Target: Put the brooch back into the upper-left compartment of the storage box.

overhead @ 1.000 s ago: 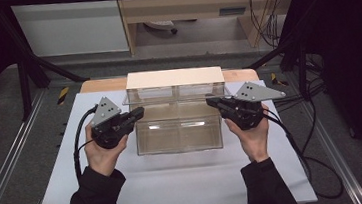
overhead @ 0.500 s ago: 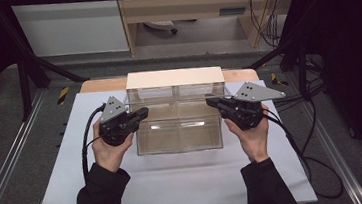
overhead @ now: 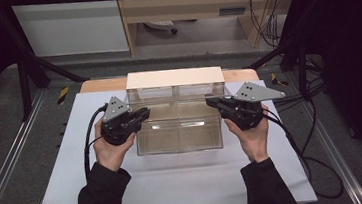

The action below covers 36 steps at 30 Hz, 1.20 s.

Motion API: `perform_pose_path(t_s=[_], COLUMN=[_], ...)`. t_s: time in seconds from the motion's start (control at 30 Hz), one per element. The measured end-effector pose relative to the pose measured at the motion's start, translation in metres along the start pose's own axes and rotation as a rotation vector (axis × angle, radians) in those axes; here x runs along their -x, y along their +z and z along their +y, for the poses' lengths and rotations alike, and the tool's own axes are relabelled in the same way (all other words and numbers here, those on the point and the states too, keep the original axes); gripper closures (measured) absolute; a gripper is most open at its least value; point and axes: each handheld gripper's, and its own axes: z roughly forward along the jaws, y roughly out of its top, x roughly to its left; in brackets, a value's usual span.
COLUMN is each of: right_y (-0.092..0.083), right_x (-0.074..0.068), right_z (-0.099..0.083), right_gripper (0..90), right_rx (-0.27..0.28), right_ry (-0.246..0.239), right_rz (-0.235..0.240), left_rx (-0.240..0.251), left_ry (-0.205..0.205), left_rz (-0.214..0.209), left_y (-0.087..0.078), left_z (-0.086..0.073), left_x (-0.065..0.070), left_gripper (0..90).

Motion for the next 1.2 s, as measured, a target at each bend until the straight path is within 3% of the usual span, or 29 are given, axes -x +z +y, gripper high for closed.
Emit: perform_pose_path(t_s=[0.13, 0.5, 0.67, 0.77, 0.9, 1.2], right_y=[0.0, 0.0, 0.0, 0.0, 0.0, 0.0], right_x=[0.0, 0.0, 0.0, 0.0, 0.0, -0.001], right_z=[0.0, 0.0, 0.0, 0.0, 0.0, 0.0], right_gripper=[90.0, 90.0, 90.0, 90.0, 90.0, 90.0], right_rx=[0.0, 0.0, 0.0, 0.0, -0.002, -0.001], right_ry=[-0.002, -0.003, -0.003, -0.001, -0.003, 0.0], right_rz=[0.0, -0.001, -0.002, -0.001, -0.001, -0.001], left_rx=[0.015, 0.001, -0.007, -0.024, -0.057, -0.071], left_ry=[-0.001, 0.015, 0.003, -0.01, -0.004, -0.019], left_rz=[-0.005, 0.004, 0.004, 0.001, 0.027, 0.031], left_y=[-0.007, -0.035, -0.049, -0.054, -0.059, -0.059], left_z=[0.001, 0.003, 0.001, -0.002, -0.01, -0.031], left_x=[0.0, 0.002, -0.001, -0.005, -0.009, -0.012], left_gripper=[75.3, 54.5, 45.0, 39.9, 33.2, 18.0])
